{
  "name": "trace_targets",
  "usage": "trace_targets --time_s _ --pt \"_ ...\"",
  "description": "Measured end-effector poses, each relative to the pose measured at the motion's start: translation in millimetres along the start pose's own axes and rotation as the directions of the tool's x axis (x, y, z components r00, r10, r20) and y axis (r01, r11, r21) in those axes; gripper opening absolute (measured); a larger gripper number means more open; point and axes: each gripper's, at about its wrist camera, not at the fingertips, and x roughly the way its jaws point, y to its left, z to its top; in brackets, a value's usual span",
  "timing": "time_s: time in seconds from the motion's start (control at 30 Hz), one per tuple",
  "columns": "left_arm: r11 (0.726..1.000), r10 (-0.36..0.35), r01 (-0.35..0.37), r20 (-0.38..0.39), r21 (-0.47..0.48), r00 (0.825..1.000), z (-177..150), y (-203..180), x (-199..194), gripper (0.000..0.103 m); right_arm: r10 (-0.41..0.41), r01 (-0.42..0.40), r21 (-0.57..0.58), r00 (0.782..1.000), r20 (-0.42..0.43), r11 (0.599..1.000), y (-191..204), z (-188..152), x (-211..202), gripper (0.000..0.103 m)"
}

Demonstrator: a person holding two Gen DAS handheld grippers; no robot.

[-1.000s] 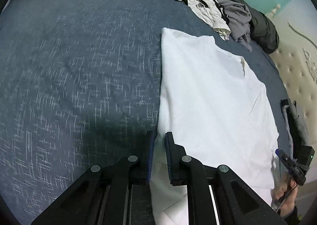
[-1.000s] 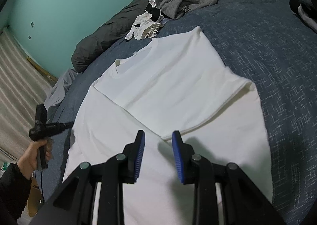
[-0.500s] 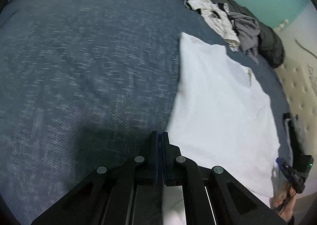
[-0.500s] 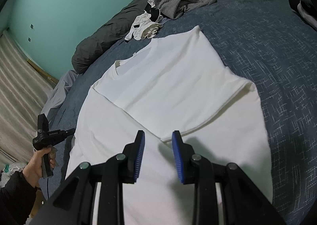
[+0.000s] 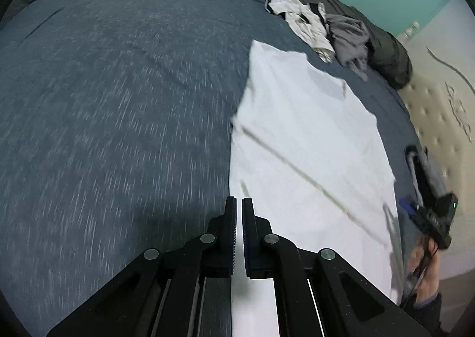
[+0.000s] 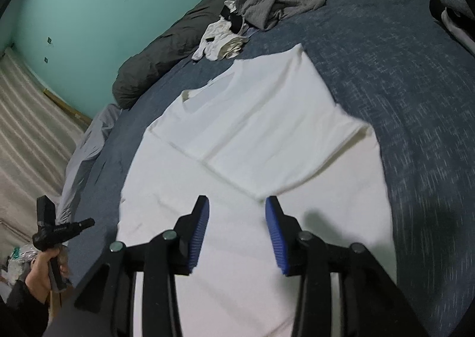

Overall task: Fold clothes
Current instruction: 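Grasp the shirt hem with both grippers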

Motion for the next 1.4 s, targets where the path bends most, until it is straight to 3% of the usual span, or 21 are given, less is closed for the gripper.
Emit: trace_targets --time_s 0.07,0.17,0.3,0.5,0.83,1.4 --pt "1.0 -0.013 0.013 -0.02 0.008 1.0 -19 -1 -13 0.007 -0.001 0.001 -0.002 1.0 -0.018 1.0 2 -7 -16 0.04" --pt "0.999 -0.037 0.038 -0.049 0.016 0.998 -47 1 -29 0.018 -0.01 0.01 -0.003 0.998 -0.069 1.0 -1 -21 -44 0.047" --pt "0.998 -0.06 0.061 -0.085 0.017 0.995 -83 4 -45 0.034 -0.062 0.06 -0.016 0.982 -0.177 0.998 -12 -49 -75 0.048" --pt "0.995 -0.094 0.097 -0.136 0.019 0.986 -125 6 -54 0.034 -0.121 0.129 0.008 0.947 -0.299 0.992 -34 -100 -123 0.048" --pt "0.993 -0.086 0.104 -0.236 0.064 0.968 -179 -1 -44 0.036 -0.141 0.179 0.065 0.915 -0.379 0.982 -51 -159 -160 0.048" --pt "0.996 -0.073 0.087 -0.289 0.033 0.954 -212 16 -32 0.036 -0.192 0.236 0.059 0.891 -0.412 0.97 -57 -173 -154 0.049"
